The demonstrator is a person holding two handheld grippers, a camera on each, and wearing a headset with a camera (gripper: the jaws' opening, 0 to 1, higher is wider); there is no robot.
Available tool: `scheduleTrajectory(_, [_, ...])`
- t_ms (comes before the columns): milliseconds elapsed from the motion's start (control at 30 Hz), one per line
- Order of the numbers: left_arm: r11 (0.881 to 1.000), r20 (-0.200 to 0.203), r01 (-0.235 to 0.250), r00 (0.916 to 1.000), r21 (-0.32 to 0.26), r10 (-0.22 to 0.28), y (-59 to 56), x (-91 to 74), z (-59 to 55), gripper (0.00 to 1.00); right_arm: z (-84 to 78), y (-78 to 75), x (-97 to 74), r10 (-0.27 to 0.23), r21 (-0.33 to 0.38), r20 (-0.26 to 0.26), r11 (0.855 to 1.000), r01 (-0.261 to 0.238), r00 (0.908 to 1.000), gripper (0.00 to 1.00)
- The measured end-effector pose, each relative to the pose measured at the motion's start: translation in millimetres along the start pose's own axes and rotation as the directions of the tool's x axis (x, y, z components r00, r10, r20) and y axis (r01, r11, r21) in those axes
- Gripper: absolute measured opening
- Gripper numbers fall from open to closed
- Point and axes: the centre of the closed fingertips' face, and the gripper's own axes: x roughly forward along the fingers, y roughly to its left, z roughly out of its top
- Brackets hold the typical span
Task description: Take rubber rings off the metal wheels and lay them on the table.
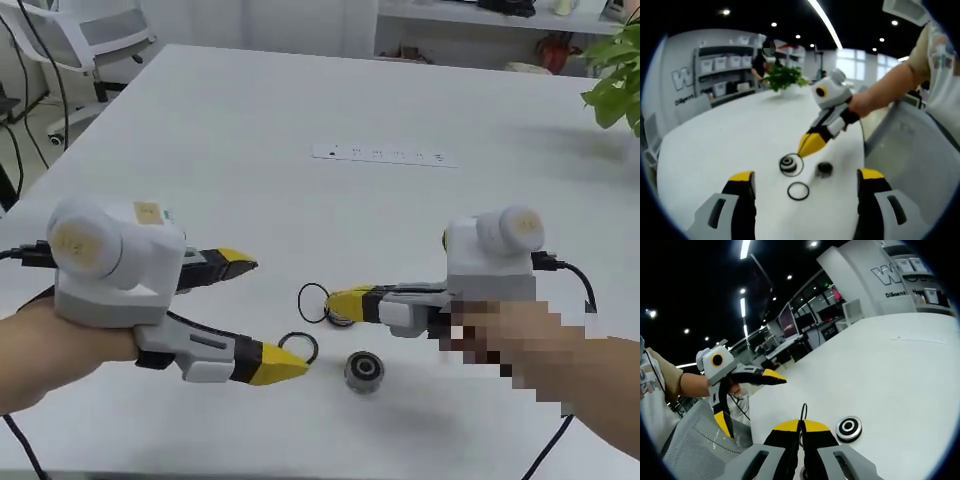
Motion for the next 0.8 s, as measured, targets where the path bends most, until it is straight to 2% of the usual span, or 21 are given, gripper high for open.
scheduleTrajectory(333, [0.999,0.009,-0.032,0.9994,-0.018,0.032,2.5,-11.4,-5.2,0.92,-9.8,7.8,8.7,0.026,0.024,-0.033,0.999,-0.025,0.9991,0.0])
scheduleTrajectory(800, [0.997,0.006,-0.061,0.9981,-0.053,0.062,2.7,-23.2,-18.9,0.94,-33.1,13.2,21.6,0.059,0.067,-0.102,0.996,-0.053,0.993,0.0])
